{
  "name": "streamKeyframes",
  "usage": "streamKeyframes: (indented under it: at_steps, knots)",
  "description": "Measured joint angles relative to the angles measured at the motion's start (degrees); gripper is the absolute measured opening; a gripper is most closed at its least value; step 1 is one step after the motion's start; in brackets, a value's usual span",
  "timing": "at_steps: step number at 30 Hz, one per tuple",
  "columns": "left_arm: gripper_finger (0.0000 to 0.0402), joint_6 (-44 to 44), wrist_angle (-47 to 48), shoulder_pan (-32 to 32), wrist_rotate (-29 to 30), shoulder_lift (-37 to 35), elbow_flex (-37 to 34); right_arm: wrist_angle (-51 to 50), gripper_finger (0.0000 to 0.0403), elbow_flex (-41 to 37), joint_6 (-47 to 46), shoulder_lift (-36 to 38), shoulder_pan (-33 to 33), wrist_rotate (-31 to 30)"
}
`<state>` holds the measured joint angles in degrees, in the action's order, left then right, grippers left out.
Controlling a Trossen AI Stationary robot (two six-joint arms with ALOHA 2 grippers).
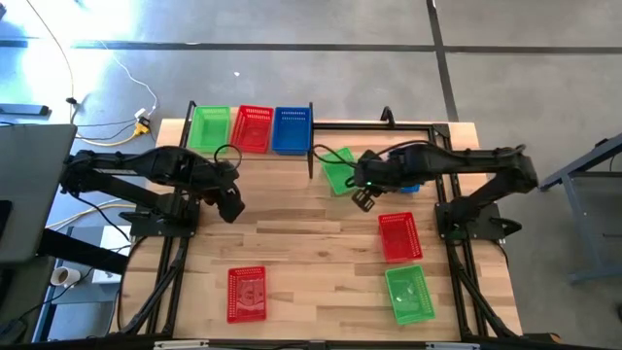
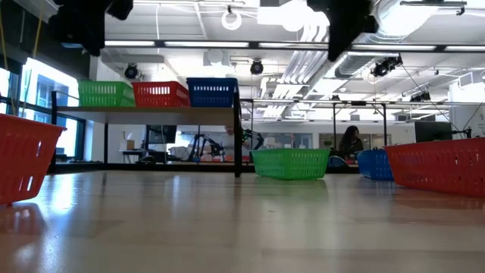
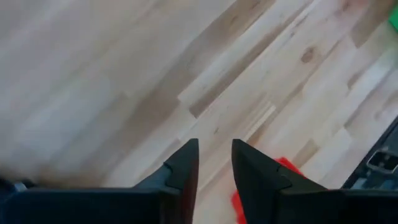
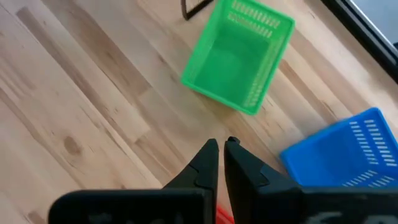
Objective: Stack baskets on shelf by color
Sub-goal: Stack the bottom red basket on top of the red basket on the shelf
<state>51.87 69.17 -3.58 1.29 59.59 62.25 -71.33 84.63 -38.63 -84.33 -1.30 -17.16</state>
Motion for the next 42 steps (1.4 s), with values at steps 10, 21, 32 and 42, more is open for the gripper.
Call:
streamKeyframes:
  at_steps: [10, 21, 32, 42]
  knots:
    - [0.0165, 18.99, 0.36, 6.91, -3.37, 3.06, -2.61, 0.09, 0.0013, -6.94, 2.91, 6.81, 0.37, 1.15]
    - [0.0164, 42.62, -0.21, 23.24, 0.61, 6.94, -5.67, 0.73, 0.0013, -7.55, 10.41, 6.94, 1.70, 1.68]
    - [0.0163, 62.12, -3.50, 36.96, 1.94, 11.50, -6.81, 2.03, 0.0013, -7.55, 12.36, 6.92, 1.70, 2.37]
    - [0.0163, 70.34, -11.72, 43.00, 1.96, 19.66, -6.81, 3.39, 0.0013, -7.55, 13.65, 6.90, 1.70, 3.69]
